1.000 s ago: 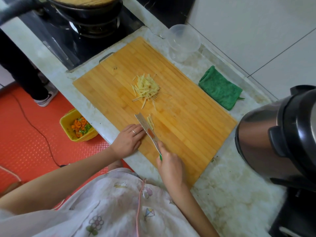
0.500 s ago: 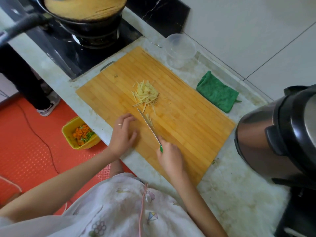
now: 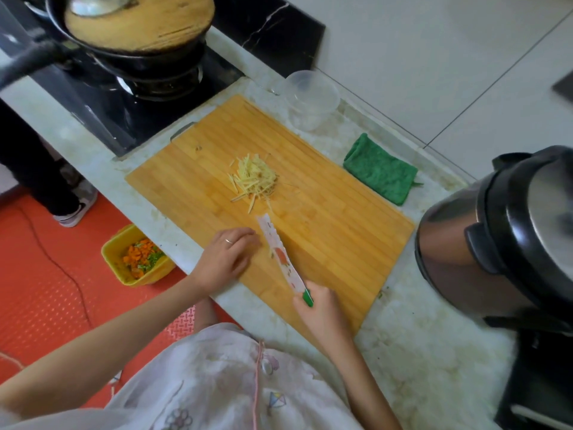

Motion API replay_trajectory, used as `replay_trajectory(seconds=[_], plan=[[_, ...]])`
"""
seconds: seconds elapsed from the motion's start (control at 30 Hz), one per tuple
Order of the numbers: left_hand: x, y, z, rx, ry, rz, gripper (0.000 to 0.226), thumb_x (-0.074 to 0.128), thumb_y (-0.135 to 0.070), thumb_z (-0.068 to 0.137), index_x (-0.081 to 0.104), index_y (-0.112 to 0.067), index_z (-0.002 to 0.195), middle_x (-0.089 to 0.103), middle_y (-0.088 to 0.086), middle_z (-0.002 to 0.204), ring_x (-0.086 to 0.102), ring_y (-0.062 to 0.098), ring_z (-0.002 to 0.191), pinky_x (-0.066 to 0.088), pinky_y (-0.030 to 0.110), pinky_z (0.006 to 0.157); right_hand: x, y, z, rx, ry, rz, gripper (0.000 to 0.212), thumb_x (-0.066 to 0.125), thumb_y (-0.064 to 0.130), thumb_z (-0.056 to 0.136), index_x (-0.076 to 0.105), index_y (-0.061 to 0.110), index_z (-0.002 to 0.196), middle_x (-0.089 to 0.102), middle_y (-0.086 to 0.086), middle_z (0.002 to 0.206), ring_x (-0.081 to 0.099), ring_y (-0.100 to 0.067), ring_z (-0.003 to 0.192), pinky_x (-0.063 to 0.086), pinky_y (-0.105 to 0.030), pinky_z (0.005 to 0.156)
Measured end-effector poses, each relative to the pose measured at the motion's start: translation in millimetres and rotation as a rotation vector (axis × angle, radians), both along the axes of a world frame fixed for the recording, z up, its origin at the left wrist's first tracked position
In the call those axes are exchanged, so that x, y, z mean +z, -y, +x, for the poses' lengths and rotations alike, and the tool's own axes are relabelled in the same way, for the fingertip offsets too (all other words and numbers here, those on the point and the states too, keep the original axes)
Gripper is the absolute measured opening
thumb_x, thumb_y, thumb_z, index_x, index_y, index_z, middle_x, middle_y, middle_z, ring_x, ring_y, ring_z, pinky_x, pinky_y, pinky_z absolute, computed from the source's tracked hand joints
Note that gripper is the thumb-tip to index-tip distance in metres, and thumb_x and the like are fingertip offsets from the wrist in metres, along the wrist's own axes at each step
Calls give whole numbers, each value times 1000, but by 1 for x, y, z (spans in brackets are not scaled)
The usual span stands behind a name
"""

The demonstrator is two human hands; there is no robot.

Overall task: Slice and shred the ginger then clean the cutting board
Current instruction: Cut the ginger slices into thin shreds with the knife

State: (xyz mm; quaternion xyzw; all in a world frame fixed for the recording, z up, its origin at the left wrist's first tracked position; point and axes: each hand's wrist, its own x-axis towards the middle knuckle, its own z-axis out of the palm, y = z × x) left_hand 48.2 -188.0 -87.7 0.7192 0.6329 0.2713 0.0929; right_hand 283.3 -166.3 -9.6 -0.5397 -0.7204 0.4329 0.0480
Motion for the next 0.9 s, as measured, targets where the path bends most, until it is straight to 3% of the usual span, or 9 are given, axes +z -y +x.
replay_trajectory(seconds=[0.1,0.23,0.37,0.43,0.5,0.53,0.6,0.77,0.9], plan=[[-1,-3,-1,-87,-72,-10,36,45,-14,89,58,-12,122,57,8,128,51,21,115,37,36,95,-1,-2,-2,-28,-37,-57,18,52,17,86,51,7,71,38,4,50,31,-10,46,22,-29,46],[5,-6,2,-128,-102,-76,43,44,-15,84,55,-15,125,57,6,129,48,20,120,33,36,99,-3,-3,0,-238,-213,-338,23,49,8,89,51,13,67,37,1,51,31,-15,42,23,-27,43],[10,-5,2,-120,-125,-96,43,45,-16,80,62,-11,119,61,7,124,46,20,120,31,36,100,1,-3,-4,-309,-282,-298,30,48,3,90,48,16,63,34,7,47,29,-10,40,22,-24,43],[9,-3,1,-114,-142,-87,41,47,-16,80,63,-10,117,62,9,120,49,21,115,35,37,96,2,-9,-6,-200,-182,-128,24,51,7,90,52,13,66,34,10,43,28,-5,39,21,-25,44],[5,2,4,-151,-184,-98,43,47,-18,81,63,-9,120,62,9,120,50,22,113,37,36,92,4,-14,-9,-25,21,60,18,53,17,88,68,23,94,53,2,52,47,-12,46,25,-30,47],[3,5,5,-168,-202,-112,45,46,-18,81,61,-9,123,62,9,122,50,22,113,36,36,91,7,-16,-10,32,120,117,32,53,21,88,66,33,115,63,-6,67,58,-21,60,28,-31,50],[1,7,7,-170,-221,-138,48,44,-20,82,56,-9,128,60,10,124,49,22,114,35,35,90,10,-20,-13,126,227,179,48,52,27,88,49,44,133,67,-14,87,62,-31,82,31,-31,56],[2,8,10,-148,-269,-128,51,43,-23,76,49,-11,126,63,10,117,48,24,109,33,36,90,12,-30,-19,325,370,293,54,49,30,91,35,46,142,69,-12,92,64,-30,85,46,-34,65],[-1,11,11,-131,-286,-96,48,43,-26,73,48,-14,119,66,7,109,48,22,102,32,37,92,14,-30,-22,403,424,321,54,47,31,94,31,43,144,69,-10,99,65,-27,90,46,-33,68]])
